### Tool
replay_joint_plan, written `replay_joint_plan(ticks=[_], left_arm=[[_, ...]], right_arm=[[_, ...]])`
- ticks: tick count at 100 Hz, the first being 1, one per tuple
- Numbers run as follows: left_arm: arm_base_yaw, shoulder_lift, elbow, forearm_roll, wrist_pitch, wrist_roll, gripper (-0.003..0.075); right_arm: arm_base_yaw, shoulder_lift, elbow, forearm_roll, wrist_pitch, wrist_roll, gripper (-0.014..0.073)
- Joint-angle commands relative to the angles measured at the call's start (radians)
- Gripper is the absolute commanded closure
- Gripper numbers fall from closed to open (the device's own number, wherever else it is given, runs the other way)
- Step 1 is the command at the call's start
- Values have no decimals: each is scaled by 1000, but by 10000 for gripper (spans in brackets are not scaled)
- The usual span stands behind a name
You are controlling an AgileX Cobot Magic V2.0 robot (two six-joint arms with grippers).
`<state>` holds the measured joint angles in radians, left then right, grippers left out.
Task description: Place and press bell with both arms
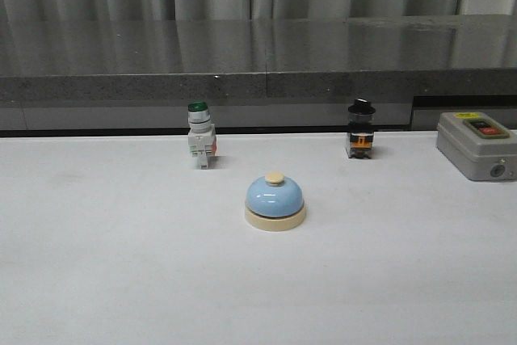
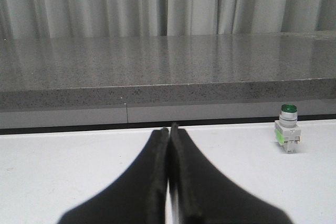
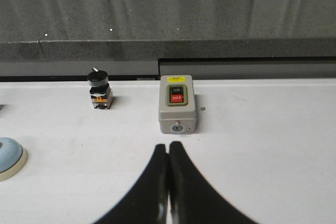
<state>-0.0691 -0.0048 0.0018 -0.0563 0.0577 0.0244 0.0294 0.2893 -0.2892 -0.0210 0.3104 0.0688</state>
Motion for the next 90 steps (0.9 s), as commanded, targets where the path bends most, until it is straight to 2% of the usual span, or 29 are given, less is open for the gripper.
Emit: replay_joint_plan(ticks=[1,29,45,90], left_arm=[[2,-29,40,-2,-86,-10,741],[2,-29,40,-2,-86,-10,741],[2,-29,40,-2,-86,-10,741],[2,-29,40,-2,-86,-10,741]], right_arm=[[-5,119,-96,-10,-57,-5,654],[39,489,-352,5,59,-6,654],[139,698,-523,6,138,-6,654],[438,1245,-1022,6,476,-34,654]])
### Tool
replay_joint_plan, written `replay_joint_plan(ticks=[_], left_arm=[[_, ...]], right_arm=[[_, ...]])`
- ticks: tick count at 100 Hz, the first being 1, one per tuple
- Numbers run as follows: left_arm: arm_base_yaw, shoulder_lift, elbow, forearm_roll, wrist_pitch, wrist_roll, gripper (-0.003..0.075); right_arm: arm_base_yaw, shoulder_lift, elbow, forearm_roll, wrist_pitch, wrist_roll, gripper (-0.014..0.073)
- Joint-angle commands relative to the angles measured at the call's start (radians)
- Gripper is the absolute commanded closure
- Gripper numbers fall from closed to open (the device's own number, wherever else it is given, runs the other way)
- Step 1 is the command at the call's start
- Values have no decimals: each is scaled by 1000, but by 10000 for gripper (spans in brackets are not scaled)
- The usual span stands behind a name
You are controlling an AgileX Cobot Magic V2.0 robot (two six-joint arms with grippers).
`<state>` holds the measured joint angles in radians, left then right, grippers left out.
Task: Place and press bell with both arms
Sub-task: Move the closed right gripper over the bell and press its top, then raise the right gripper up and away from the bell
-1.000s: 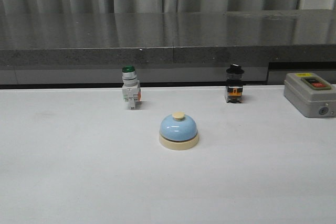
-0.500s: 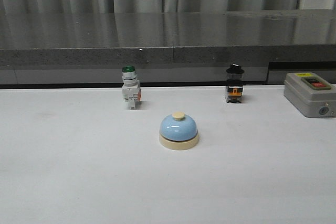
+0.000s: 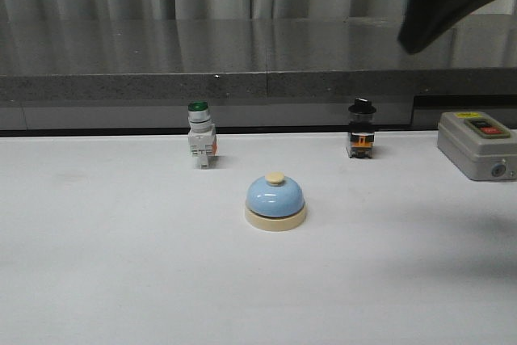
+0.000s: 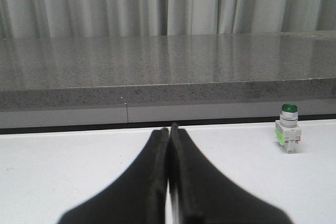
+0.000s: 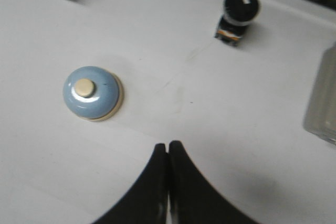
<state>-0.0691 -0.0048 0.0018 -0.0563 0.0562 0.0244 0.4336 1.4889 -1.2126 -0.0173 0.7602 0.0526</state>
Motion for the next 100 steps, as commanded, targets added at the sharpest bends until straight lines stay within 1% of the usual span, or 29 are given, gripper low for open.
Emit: replay_joint_plan(ticks=[1,12,31,55,81,100], left_arm=[[2,-29,40,-2,-84,-10,741],[2,-29,40,-2,-84,-10,741],[2,-29,40,-2,-84,-10,741],[2,-29,40,-2,-84,-10,741],[2,-29,40,-2,-84,-10,741],[2,-29,40,-2,-84,-10,741]], right_arm=[[41,61,-105,2,31,-19,654],[92,169,-197,11,85,-44,654],[157,318,-308,33,123,-61,654],[181,444,-391,35,121,-61,654],[181,529,-412,-2,105,-61,654],[181,495,-412,-1,106,-61,654]])
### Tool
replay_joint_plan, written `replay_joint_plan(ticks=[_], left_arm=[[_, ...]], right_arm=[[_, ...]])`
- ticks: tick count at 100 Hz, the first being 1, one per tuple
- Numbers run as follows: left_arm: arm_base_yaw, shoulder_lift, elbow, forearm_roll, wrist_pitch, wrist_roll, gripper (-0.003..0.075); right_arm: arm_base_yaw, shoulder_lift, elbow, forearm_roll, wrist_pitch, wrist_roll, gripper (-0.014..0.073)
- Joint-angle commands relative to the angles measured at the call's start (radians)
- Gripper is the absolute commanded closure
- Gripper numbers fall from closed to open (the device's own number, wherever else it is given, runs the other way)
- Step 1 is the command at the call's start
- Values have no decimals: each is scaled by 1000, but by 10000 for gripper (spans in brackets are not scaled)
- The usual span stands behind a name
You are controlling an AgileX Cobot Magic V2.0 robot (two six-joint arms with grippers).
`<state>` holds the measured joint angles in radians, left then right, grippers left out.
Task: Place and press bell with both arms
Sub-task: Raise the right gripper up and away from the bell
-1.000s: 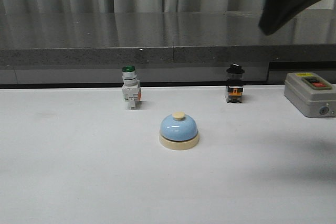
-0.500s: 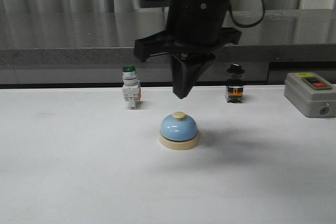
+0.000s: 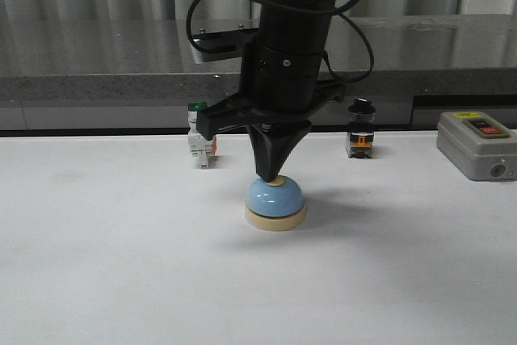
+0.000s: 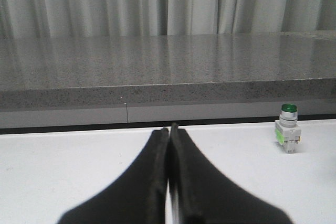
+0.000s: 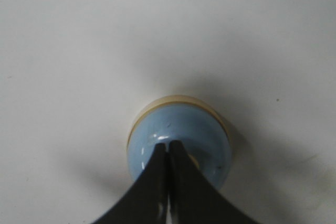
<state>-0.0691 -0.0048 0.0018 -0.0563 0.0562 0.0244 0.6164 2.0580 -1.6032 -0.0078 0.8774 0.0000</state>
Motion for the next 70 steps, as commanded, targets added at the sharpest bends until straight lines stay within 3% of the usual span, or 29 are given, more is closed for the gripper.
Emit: replay_joint_plan(ticks=[1,35,70], left_arm=[[2,-29,40,-2,-84,-10,741],[2,-29,40,-2,-84,-10,741],[2,-29,40,-2,-84,-10,741]], right_arm=[[-2,-77,-21,-11,-11,-9,654],[-51,-276,5,0,42,0,654],[-259,-594,302,42,-33,17,654]])
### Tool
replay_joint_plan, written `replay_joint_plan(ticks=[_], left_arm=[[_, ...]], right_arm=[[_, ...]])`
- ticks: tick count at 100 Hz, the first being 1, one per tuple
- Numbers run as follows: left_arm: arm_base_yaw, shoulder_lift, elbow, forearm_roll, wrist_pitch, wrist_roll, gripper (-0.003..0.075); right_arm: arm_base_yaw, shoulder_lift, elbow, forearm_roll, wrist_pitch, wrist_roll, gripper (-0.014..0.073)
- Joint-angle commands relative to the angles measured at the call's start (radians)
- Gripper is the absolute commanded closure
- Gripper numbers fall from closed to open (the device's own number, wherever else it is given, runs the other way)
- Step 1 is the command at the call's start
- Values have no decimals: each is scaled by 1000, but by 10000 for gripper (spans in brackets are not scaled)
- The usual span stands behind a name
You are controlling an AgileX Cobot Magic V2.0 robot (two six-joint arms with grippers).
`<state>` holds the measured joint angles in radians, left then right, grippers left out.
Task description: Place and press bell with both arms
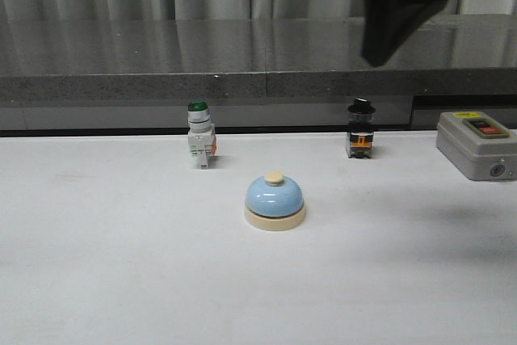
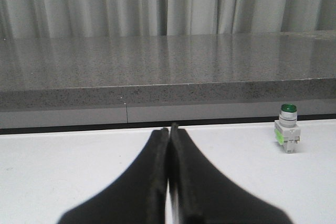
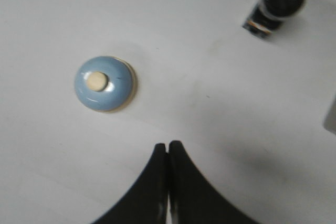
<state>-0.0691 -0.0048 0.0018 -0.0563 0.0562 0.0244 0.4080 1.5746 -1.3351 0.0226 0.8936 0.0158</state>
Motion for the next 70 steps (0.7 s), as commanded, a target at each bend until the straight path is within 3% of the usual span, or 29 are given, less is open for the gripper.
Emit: replay_joint_plan(ticks=[1,43,70], left_arm=[[2,-29,40,-2,-84,-10,741],[2,-29,40,-2,-84,-10,741],[2,-29,40,-2,-84,-10,741]], right_arm=[[-61,-117,46,11,-52,1,654],[-349,-503,373,15,-76,6,654],[-394,-762,535,14,-152,6,654]])
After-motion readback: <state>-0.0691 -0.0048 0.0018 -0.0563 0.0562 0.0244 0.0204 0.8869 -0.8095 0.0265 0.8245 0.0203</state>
